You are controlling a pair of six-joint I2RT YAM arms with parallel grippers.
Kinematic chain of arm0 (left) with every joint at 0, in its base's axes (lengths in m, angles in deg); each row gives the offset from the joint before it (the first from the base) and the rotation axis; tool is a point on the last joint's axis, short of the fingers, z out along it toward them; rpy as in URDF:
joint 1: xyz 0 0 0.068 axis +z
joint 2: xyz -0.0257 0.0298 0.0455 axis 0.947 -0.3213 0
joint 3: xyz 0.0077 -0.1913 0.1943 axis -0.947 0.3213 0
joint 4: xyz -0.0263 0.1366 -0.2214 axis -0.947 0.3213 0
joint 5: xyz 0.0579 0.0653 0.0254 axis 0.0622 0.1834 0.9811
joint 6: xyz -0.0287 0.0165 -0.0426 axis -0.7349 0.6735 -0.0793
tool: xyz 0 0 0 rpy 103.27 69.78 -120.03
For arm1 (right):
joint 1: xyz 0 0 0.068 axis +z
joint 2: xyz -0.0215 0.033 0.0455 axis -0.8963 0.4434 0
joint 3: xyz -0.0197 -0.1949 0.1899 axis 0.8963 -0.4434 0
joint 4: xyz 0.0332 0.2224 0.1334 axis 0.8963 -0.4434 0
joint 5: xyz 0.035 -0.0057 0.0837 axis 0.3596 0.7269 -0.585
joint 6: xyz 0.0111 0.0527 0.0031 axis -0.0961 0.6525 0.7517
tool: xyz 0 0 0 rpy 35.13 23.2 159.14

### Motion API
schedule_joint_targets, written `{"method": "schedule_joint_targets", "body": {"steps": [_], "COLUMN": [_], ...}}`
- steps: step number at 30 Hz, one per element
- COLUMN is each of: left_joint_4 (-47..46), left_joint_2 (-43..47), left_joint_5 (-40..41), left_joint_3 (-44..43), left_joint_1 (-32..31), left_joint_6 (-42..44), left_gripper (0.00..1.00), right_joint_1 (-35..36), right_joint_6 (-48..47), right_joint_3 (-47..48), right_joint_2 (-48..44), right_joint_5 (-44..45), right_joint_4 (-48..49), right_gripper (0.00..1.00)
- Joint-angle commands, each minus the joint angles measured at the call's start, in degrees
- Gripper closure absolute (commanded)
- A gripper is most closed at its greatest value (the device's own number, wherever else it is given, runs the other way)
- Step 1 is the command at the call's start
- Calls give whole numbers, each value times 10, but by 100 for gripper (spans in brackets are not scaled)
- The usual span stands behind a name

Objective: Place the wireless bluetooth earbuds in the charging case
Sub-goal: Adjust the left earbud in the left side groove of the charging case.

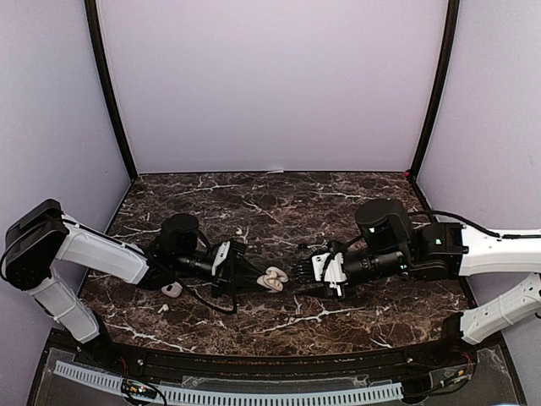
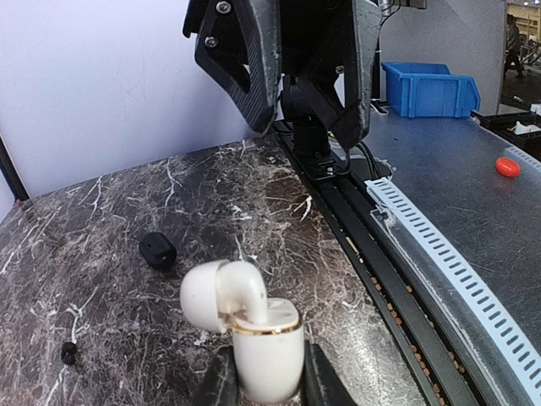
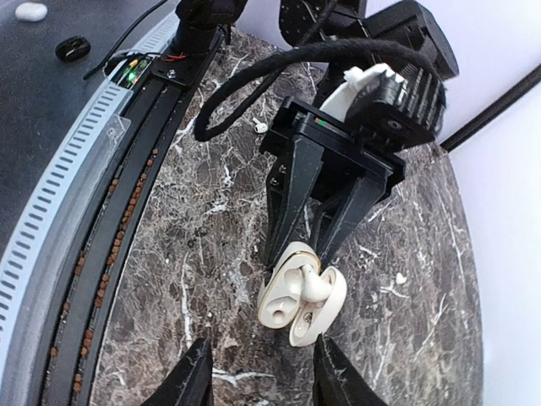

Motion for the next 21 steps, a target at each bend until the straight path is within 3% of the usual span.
{"method": "schedule_joint_targets", "body": {"steps": [1,8,21], "left_joint_4": [35,36,40], "left_joint_2": [18,9,7], "left_joint_5": [-23,-37,-42], "left_joint_3": [-19,-26,-27], "left_joint_1": [0,0,0], "left_joint_6": [16,6,5], "left_gripper": [100,100,100], "right_joint_1": [9,28,33], "right_joint_6": [-171,-262,-294], "right_joint_3": [-1,7,16], "right_joint_2": [2,49,82], "right_joint_5": [-5,41,69], "right_joint_4": [16,35,86], "right_gripper": [61,65,68]}}
